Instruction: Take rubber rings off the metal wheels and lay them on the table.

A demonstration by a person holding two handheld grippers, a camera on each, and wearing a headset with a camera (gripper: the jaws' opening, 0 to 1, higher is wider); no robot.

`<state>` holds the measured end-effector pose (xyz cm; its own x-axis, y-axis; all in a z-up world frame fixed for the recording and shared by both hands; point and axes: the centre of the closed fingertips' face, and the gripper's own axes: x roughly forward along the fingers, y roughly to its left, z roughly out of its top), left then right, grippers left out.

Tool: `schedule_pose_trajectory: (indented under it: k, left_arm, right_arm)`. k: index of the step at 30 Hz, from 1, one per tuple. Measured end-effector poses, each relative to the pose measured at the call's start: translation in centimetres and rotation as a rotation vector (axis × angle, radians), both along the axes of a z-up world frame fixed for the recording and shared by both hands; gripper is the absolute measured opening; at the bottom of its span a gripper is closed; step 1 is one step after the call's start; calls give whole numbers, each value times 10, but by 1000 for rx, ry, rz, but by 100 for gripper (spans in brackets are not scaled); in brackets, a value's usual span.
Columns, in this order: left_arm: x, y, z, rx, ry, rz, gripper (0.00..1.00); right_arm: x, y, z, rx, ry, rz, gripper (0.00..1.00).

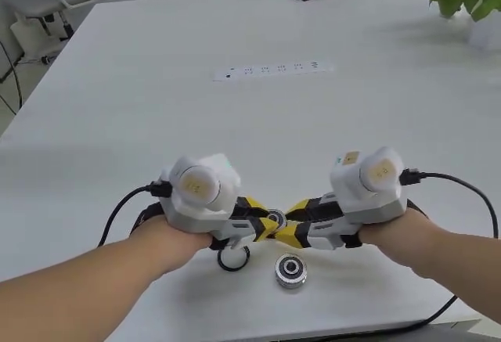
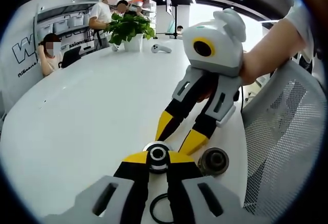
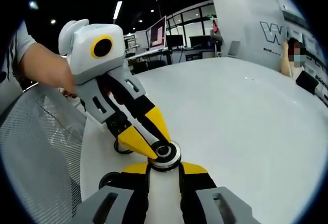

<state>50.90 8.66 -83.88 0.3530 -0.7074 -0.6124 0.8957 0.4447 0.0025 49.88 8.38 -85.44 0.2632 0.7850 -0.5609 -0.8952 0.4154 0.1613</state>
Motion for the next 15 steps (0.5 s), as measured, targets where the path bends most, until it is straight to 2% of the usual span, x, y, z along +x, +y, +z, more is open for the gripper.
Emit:
schedule_pose_trajectory:
  k: [8,10,11,15]
  left_arm:
    - [0,0,0,-2,3,5,7]
    - [0,0,-1,0,3,6,7]
    - [0,0,-1,-1,4,6,7]
    - [0,0,-1,1,4,7,7]
  right_arm:
    - [-2,-3,-1,-3,7,-1,13]
    - [-2,-5,-2,-22,-4,8,7]
    - [-1,-6,-2,-16,4,1,6]
    - [-1,-6,-2,-12,10,-4,5]
